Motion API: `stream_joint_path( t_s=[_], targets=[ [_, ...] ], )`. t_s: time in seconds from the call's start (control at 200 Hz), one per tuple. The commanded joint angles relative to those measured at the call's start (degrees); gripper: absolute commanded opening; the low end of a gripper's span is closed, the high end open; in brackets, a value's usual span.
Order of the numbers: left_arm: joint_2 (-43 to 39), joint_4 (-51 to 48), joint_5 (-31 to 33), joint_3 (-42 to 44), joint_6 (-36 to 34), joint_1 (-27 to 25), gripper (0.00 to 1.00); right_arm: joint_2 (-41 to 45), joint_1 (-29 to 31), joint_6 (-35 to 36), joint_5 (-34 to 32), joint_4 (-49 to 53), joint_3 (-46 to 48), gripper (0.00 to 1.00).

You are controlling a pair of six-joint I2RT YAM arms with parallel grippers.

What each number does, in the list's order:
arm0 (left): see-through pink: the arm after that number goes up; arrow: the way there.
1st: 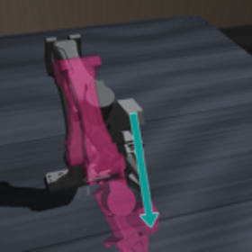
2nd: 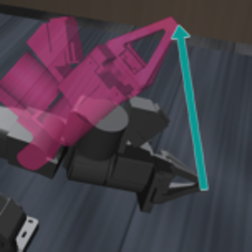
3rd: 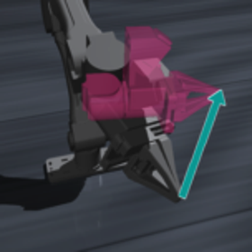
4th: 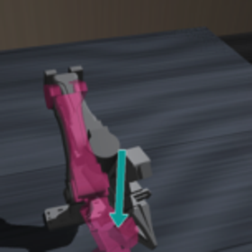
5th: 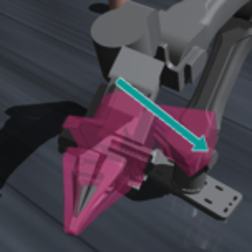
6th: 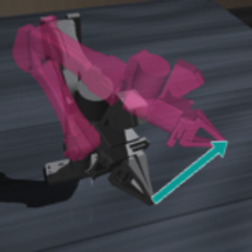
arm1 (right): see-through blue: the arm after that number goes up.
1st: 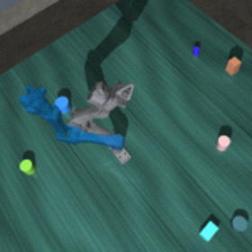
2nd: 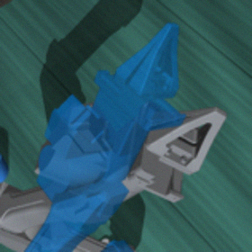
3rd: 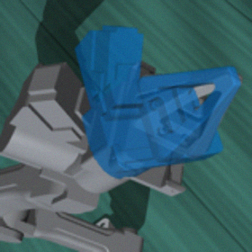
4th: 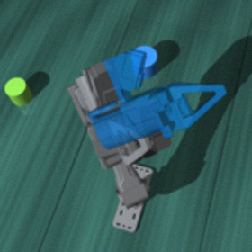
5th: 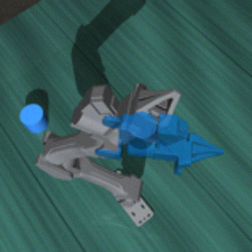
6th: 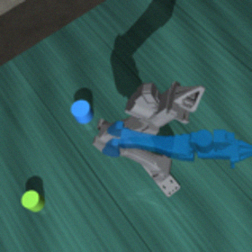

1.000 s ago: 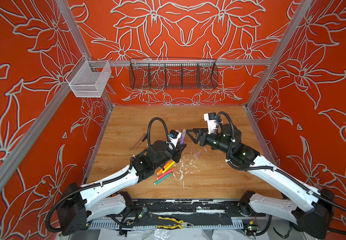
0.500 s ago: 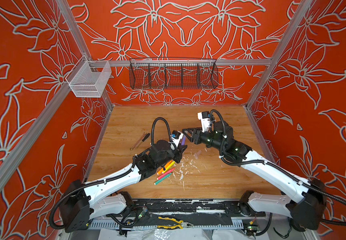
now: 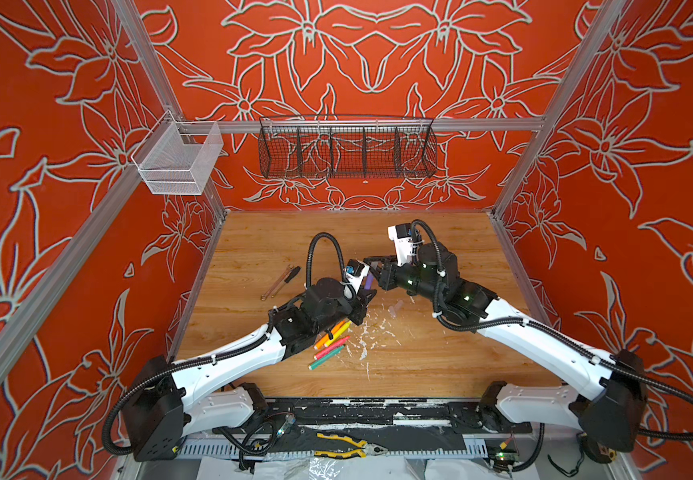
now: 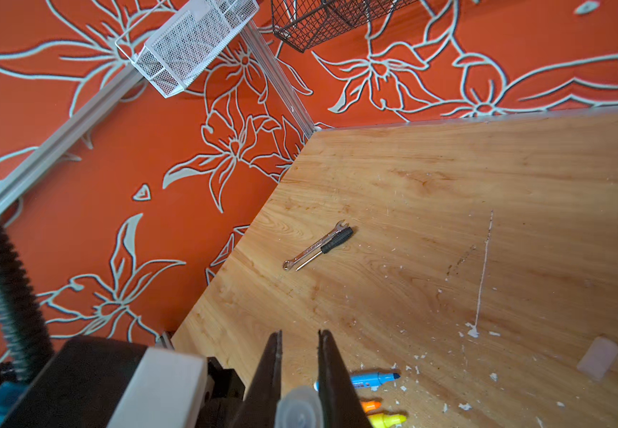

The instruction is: Insert the pens into the pen caps

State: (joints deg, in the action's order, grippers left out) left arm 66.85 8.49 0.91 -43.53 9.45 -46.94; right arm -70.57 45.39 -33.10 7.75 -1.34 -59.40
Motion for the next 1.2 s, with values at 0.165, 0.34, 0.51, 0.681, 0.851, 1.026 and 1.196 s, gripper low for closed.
stream_joint_path(
  t_s=[0.165,0.34,0.51,0.681,0.851,1.026,1.196],
  targets=[
    [-0.28,0.85,3.18,-1.06,2.07,0.25,0.00,1.22,5.94,-0.50,-1.33,-4.49,7.05,0.06],
    [0.46,1.88,4.99,-0.96,3.05,1.40,0.00,2.86,7.25,-3.86,-3.29,-7.13,13.14,0.03],
    [1.49,-0.48,10.37,-7.79,1.33,2.89,0.00,6.01,7.37,-4.78,-3.70,-7.44,15.49,0.01],
    [2.91,-2.56,12.78,-16.22,-0.48,3.07,0.00,7.59,7.33,-6.49,-2.29,-7.62,16.39,0.00],
    [5.30,-2.63,13.41,-22.70,-0.79,3.26,0.00,7.58,7.48,-9.87,0.34,-8.88,17.26,0.00],
    [7.68,-4.44,14.25,-27.16,-0.75,4.07,0.00,7.77,7.79,-11.96,0.91,-9.68,17.61,0.00],
    [7.61,-4.98,13.82,-27.51,0.86,6.95,0.00,8.50,8.13,-14.33,1.62,-10.73,18.23,0.00]
  ],
)
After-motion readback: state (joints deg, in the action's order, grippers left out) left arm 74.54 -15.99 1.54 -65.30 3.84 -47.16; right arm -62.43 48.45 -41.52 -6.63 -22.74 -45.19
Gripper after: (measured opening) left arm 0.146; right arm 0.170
